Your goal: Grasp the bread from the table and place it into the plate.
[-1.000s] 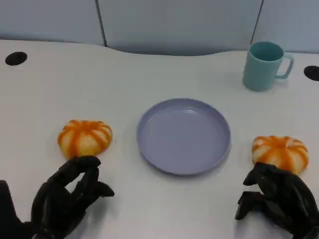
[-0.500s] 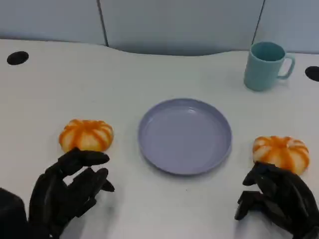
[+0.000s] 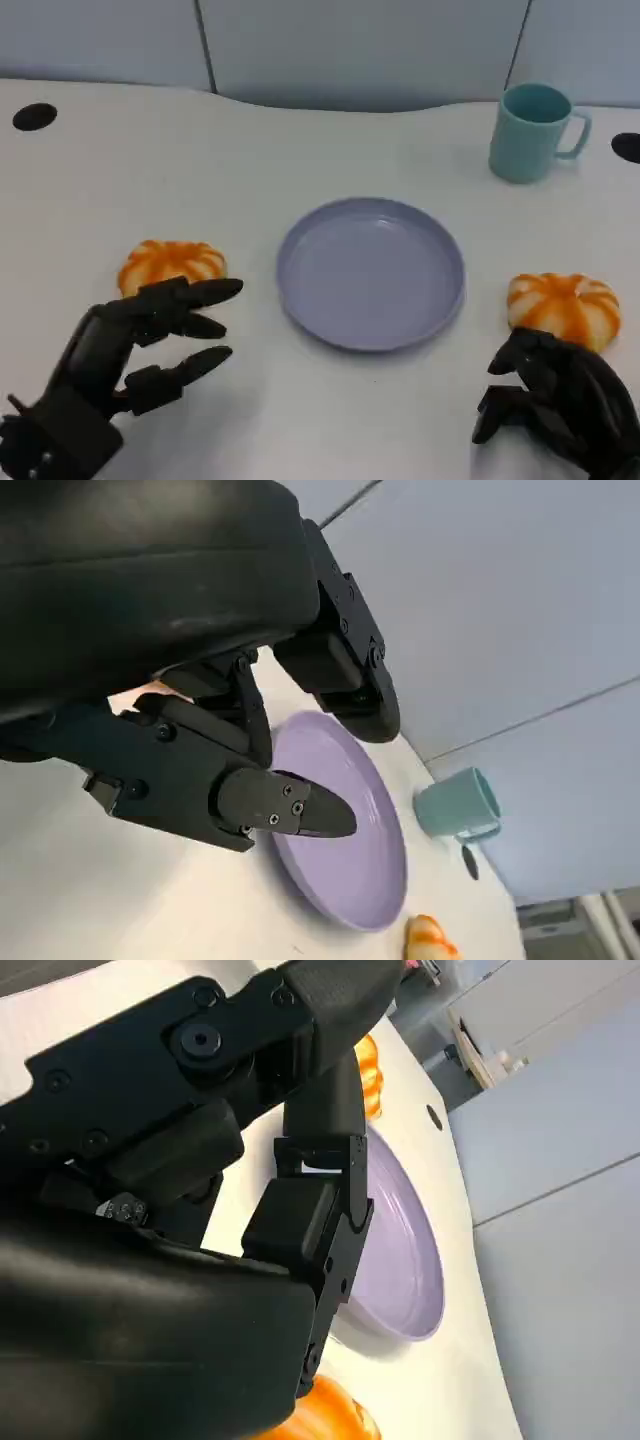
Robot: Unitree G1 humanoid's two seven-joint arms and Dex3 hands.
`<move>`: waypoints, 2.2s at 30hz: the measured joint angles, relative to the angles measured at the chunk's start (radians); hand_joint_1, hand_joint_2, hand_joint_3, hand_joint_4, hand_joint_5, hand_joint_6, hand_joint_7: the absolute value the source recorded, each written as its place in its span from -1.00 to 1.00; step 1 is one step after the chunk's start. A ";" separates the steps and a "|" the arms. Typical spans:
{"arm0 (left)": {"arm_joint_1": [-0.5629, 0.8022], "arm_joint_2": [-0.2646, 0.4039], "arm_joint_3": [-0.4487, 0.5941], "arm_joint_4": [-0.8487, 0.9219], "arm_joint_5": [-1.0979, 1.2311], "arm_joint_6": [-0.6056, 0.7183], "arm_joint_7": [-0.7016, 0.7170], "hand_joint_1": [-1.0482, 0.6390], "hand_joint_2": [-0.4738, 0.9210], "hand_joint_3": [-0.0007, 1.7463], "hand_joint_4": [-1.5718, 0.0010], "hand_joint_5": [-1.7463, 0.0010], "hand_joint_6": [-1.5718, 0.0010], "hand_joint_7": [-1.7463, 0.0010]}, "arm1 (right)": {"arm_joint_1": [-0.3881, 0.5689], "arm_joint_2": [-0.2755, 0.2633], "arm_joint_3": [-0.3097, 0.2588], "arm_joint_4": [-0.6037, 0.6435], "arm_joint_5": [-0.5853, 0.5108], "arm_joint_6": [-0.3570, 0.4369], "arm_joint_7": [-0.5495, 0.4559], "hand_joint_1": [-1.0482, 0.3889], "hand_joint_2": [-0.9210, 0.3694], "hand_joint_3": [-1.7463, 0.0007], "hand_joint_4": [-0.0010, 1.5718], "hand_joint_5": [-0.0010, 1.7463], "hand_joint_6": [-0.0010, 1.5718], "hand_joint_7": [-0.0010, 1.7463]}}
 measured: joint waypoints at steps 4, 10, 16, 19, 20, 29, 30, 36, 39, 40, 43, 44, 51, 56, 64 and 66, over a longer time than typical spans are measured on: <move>-0.045 0.089 -0.020 0.000 0.188 -0.040 0.109 -0.44 0.96 -0.97 0.58 0.35 0.38 1.00 | 0.000 0.000 0.000 0.001 -0.002 -0.002 0.000 -0.78 -0.80 1.00 0.80 -0.05 0.53 -0.01; -0.066 0.150 -0.065 -0.009 0.338 -0.053 0.213 -0.51 0.97 -1.00 0.61 0.68 0.52 1.00 | 0.000 0.001 0.001 0.001 -0.002 -0.003 -0.001 -0.75 -0.80 1.00 0.79 -0.04 0.53 -0.01; -0.134 0.248 -0.109 -0.057 0.539 0.016 0.297 -0.57 1.00 -0.99 0.69 0.81 0.56 0.99 | 0.001 0.002 0.003 -0.004 -0.002 0.003 -0.004 -0.76 -0.80 1.00 0.78 -0.03 0.50 0.02; -0.158 0.265 -0.129 -0.058 0.548 0.040 0.312 -0.58 1.00 -0.96 0.73 0.85 0.56 0.99 | 0.001 0.002 0.003 -0.011 -0.001 0.005 -0.007 -0.75 -0.80 1.00 0.78 -0.03 0.49 0.03; -0.166 0.267 -0.140 -0.057 0.559 0.054 0.312 -0.58 1.00 -0.96 0.75 0.86 0.56 0.99 | 0.002 0.002 0.002 -0.012 -0.001 0.005 -0.007 -0.75 -0.81 1.00 0.78 -0.03 0.48 0.03; -0.308 0.315 -0.246 0.003 0.654 0.236 0.263 -0.57 1.00 -0.98 0.81 0.92 0.64 1.00 | 0.007 0.003 0.001 -0.019 0.001 0.006 -0.010 -0.74 -0.78 1.00 0.78 -0.01 0.48 0.07; -0.328 0.317 -0.264 0.022 0.662 0.254 0.241 -0.57 1.00 -0.98 0.81 0.92 0.65 1.00 | 0.008 0.004 0.002 -0.021 0.001 0.008 -0.010 -0.74 -0.78 1.00 0.78 -0.01 0.48 0.07; -0.447 0.330 -0.368 0.155 0.692 0.334 0.140 -0.60 1.00 -0.99 0.92 0.98 0.77 1.00 | 0.019 0.009 0.005 -0.041 0.002 0.021 -0.019 -0.75 -0.78 1.00 0.79 0.00 0.48 0.08; -0.488 0.331 -0.401 0.204 0.693 0.363 0.116 -0.60 1.00 -0.99 0.92 0.98 0.77 1.00 | 0.024 0.010 0.007 -0.052 0.002 0.021 -0.020 -0.75 -0.79 1.00 0.79 0.00 0.48 0.07; -0.493 0.331 -0.409 0.208 0.692 0.365 0.114 -0.60 1.00 -1.00 0.92 0.98 0.77 1.00 | 0.025 0.010 0.007 -0.054 0.001 0.021 -0.021 -0.75 -0.79 1.00 0.79 0.00 0.48 0.07; -0.496 0.331 -0.421 0.211 0.689 0.367 0.113 -0.60 1.00 -1.00 0.92 0.99 0.77 1.00 | 0.026 0.010 0.007 -0.058 0.001 0.022 -0.022 -0.75 -0.79 1.00 0.79 0.00 0.49 0.07; -0.496 0.331 -0.424 0.212 0.688 0.369 0.113 -0.60 1.00 -1.00 0.92 0.99 0.77 1.00 | 0.026 0.010 0.008 -0.059 0.001 0.022 -0.022 -0.75 -0.79 1.00 0.79 0.00 0.49 0.07; -0.682 0.229 -0.526 0.569 0.692 0.440 0.101 -0.53 0.91 -1.00 0.88 0.97 0.76 1.00 | 0.039 0.017 0.008 -0.069 0.004 0.022 -0.022 -0.79 -0.79 1.00 0.80 -0.01 0.51 0.06; -0.772 0.162 -0.573 0.753 0.688 0.434 0.145 -0.53 0.90 -1.00 0.90 0.99 0.78 1.00 | 0.042 0.019 0.003 -0.070 0.012 0.024 -0.020 -0.77 -0.79 1.00 0.80 -0.01 0.50 0.05; -0.847 0.097 -0.616 0.947 0.682 0.431 0.212 -0.53 0.89 -1.00 0.90 0.98 0.77 0.99 | 0.048 0.016 0.003 -0.090 0.015 0.041 -0.021 -0.76 -0.79 1.00 0.79 0.00 0.48 0.07; -0.857 0.088 -0.628 0.973 0.682 0.437 0.227 -0.54 0.90 -1.00 0.90 0.99 0.76 0.99 | 0.050 0.015 0.003 -0.093 0.014 0.041 -0.021 -0.76 -0.79 1.00 0.79 0.01 0.48 0.07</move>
